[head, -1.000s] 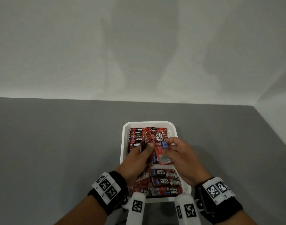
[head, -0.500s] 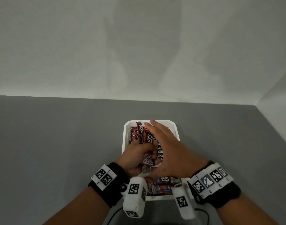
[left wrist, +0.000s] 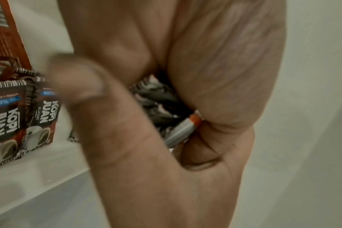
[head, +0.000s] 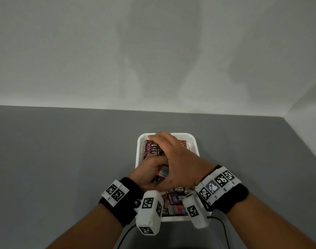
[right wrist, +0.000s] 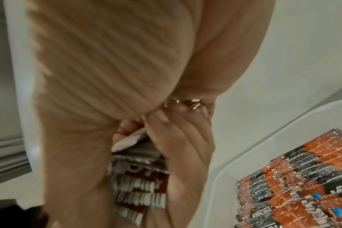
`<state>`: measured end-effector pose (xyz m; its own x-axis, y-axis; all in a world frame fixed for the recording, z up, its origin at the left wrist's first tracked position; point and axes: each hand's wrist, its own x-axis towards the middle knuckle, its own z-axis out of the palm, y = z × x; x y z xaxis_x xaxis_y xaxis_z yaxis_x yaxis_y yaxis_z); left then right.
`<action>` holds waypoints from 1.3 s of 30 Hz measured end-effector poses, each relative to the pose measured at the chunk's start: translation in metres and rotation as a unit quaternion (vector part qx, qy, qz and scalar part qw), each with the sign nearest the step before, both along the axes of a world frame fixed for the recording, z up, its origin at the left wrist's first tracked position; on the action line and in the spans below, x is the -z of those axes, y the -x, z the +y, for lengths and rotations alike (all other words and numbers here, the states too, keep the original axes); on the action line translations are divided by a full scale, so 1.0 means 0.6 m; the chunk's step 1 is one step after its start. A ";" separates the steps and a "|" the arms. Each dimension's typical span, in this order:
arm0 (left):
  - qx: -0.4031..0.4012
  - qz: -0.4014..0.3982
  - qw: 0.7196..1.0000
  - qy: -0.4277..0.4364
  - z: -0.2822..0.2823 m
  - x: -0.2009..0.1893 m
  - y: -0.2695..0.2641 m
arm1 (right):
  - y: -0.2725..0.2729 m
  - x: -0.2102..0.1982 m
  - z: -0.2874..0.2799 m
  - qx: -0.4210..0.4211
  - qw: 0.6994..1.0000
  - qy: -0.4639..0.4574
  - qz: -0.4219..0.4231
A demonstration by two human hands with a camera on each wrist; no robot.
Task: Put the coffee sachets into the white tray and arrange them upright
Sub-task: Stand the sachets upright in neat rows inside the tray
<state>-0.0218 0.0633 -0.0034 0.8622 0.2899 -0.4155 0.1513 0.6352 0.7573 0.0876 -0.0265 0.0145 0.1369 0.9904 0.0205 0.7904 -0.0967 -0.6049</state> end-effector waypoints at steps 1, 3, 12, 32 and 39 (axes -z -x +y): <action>-0.005 -0.002 1.000 0.011 0.001 -0.002 0.000 | 0.000 0.000 0.002 0.004 1.000 -0.007 -0.005; -0.007 -0.005 0.999 0.031 0.004 -0.004 -0.003 | 0.000 0.000 0.006 0.004 1.000 -0.013 -0.021; -0.043 -0.072 0.996 -0.016 0.022 0.002 0.001 | -0.026 0.016 0.001 0.232 0.925 -0.105 0.281; -0.174 -0.031 0.965 -0.194 0.041 0.030 -0.002 | -0.032 0.045 -0.027 0.275 0.789 -0.159 0.527; -0.157 -0.046 0.968 -0.192 0.035 0.022 0.007 | -0.028 0.050 -0.033 0.318 0.846 -0.135 0.407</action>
<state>-0.0262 0.0841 -0.0164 0.7355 0.6605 -0.1506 -0.0832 0.3087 0.9475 0.1044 -0.0461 -0.0155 0.7177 0.6855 -0.1226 -0.0577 -0.1170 -0.9915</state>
